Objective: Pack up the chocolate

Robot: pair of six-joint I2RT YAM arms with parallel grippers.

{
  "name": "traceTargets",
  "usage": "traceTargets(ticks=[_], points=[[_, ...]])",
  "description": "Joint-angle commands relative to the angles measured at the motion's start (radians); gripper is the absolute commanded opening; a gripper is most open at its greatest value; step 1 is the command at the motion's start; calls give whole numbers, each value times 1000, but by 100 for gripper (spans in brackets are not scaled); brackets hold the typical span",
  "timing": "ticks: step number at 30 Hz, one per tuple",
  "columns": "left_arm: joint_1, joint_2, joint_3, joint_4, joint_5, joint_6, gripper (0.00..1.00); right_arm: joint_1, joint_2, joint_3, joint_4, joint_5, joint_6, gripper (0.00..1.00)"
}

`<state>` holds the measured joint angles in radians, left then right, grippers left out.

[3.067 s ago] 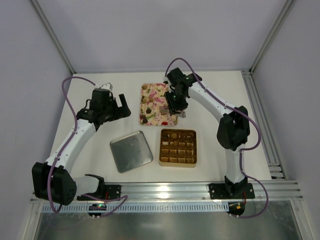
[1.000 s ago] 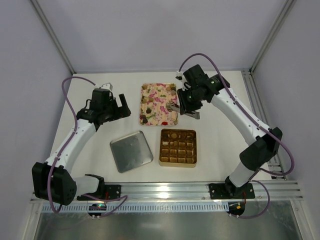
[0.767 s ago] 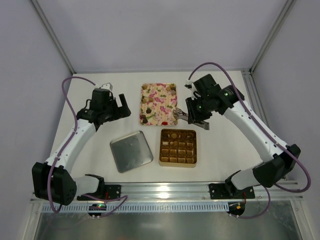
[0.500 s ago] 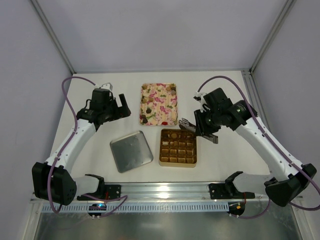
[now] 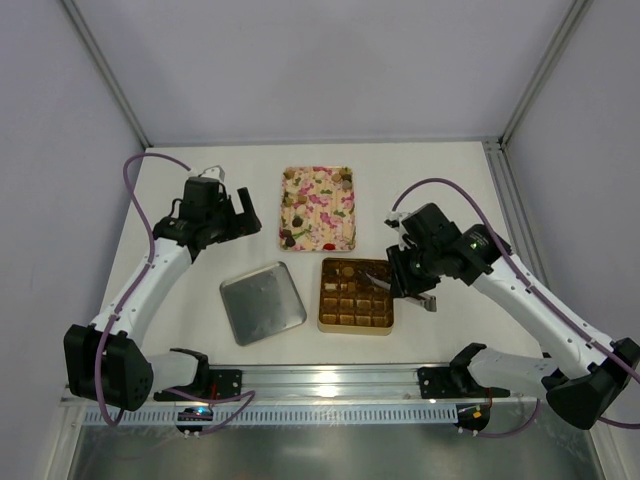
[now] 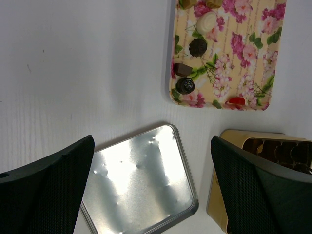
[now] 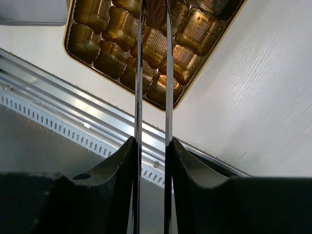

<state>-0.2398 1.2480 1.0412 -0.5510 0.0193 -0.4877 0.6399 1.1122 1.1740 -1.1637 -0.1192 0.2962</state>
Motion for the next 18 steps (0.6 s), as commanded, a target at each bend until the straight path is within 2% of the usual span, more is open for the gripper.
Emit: traceTargets(ticks=[1, 13, 18], points=[[2, -28, 31, 3, -12, 20, 100, 17, -28, -17, 45, 10, 37, 35], [2, -28, 31, 3, -12, 20, 100, 47, -28, -56, 59, 33, 60, 36], [0, -28, 31, 3, -10, 21, 100, 47, -26, -53, 53, 49, 55, 40]])
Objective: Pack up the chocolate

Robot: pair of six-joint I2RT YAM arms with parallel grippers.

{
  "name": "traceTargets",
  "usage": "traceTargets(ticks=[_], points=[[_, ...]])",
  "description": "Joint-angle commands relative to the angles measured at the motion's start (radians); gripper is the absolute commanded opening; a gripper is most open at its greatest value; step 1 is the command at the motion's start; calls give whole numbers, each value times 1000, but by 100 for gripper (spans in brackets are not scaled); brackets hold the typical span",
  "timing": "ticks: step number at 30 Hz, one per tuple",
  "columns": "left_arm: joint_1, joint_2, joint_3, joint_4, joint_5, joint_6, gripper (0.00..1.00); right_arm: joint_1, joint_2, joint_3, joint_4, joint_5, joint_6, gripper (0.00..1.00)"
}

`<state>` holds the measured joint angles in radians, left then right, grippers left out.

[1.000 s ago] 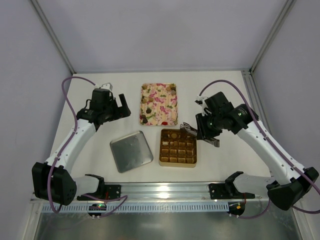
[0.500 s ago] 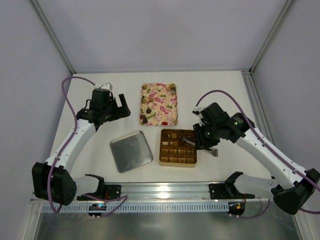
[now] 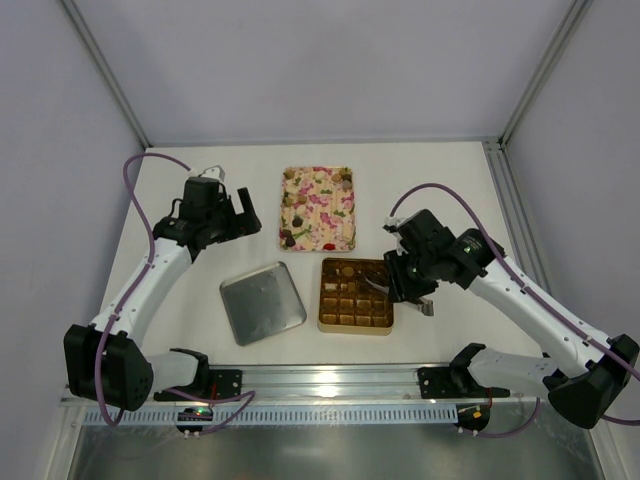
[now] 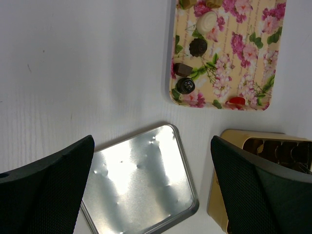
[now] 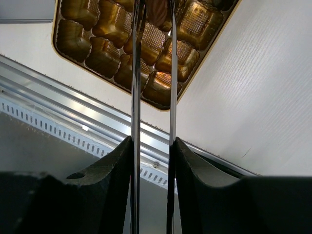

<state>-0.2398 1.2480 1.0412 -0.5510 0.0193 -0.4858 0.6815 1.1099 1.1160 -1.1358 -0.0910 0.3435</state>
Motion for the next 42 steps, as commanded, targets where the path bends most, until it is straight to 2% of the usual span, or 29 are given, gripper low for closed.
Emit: traceTargets(ticks=[1, 14, 21, 29, 34, 42], points=[[0, -27, 31, 3, -10, 19, 100, 6, -25, 7, 24, 22, 8, 40], [0, -28, 33, 2, -12, 19, 100, 6, -18, 47, -1, 40, -6, 43], [2, -28, 29, 0, -12, 19, 100, 4, 40, 149, 22, 45, -20, 44], [2, -19, 29, 2, -9, 16, 100, 3, 361, 438, 102, 56, -72, 44], [0, -21, 31, 2, -10, 16, 100, -11, 641, 689, 102, 85, -97, 44], [2, -21, 33, 2, -10, 19, 100, -72, 991, 1102, 68, 126, -133, 45]])
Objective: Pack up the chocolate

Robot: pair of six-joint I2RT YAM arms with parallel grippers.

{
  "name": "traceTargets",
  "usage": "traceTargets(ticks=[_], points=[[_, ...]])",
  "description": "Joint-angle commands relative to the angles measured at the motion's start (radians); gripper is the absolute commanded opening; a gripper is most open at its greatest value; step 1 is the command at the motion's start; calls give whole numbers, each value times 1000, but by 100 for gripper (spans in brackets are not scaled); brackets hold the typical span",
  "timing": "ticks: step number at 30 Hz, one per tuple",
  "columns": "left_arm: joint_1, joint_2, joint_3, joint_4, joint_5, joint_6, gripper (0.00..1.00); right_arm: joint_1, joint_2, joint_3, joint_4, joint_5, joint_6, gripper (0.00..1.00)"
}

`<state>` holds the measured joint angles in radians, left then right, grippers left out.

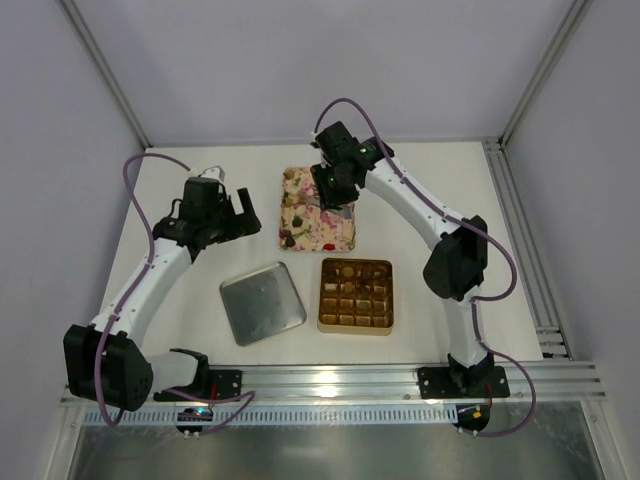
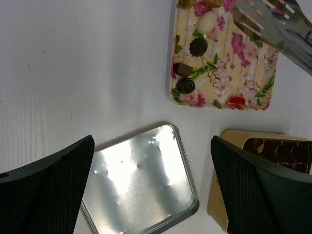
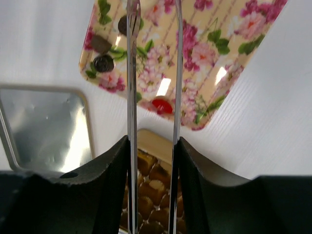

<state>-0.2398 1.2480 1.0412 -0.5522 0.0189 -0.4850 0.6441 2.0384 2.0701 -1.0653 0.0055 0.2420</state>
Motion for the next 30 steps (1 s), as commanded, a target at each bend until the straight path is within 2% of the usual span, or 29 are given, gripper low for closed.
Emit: traceTargets(ticks=[1, 5, 14, 30], points=[[0, -19, 36, 3, -11, 19, 100, -41, 84, 172, 1, 25, -35, 45], [2, -18, 34, 3, -10, 19, 100, -66, 135, 212, 40, -37, -53, 48], [2, -9, 34, 3, -5, 17, 100, -69, 155, 182, 122, -102, -78, 49], [0, -4, 34, 3, -10, 19, 100, -49, 224, 188, 146, -90, -99, 48]])
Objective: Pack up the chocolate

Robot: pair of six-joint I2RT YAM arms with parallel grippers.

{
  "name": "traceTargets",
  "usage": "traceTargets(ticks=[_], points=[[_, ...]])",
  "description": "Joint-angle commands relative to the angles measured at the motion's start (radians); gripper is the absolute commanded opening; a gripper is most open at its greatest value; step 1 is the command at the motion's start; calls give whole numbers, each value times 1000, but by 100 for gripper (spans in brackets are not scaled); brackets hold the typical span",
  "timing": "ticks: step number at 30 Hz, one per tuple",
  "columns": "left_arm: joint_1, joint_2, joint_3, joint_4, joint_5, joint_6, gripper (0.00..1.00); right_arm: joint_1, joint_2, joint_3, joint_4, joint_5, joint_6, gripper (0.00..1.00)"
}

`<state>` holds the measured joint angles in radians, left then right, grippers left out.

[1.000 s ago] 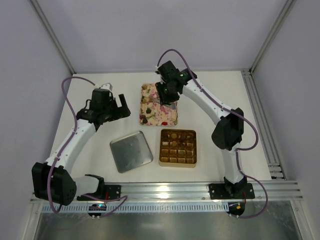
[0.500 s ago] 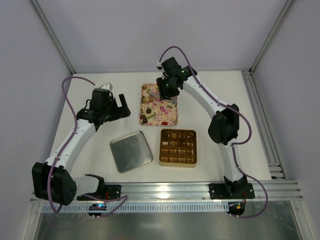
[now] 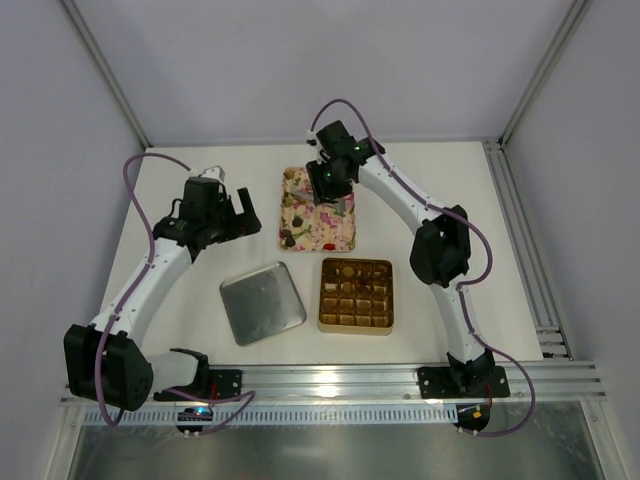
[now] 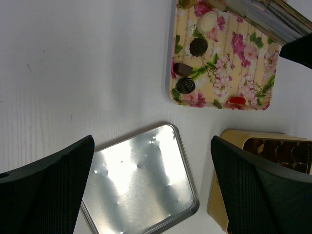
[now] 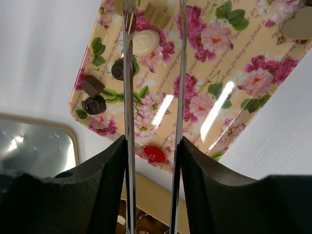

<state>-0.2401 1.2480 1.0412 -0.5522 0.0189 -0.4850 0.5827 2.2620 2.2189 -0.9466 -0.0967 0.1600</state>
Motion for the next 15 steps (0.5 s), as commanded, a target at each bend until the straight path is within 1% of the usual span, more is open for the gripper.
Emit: traceTargets(ticks=[1, 7, 11, 15], points=[[2, -5, 33, 3, -8, 19, 100, 16, 1, 38, 23, 18, -20, 48], [2, -2, 34, 3, -4, 19, 100, 31, 4, 27, 16, 41, -30, 47], [2, -4, 33, 3, -7, 20, 100, 31, 5, 19, 8, 54, -28, 43], [2, -2, 34, 3, -4, 19, 100, 32, 7, 12, 0, 61, -33, 43]])
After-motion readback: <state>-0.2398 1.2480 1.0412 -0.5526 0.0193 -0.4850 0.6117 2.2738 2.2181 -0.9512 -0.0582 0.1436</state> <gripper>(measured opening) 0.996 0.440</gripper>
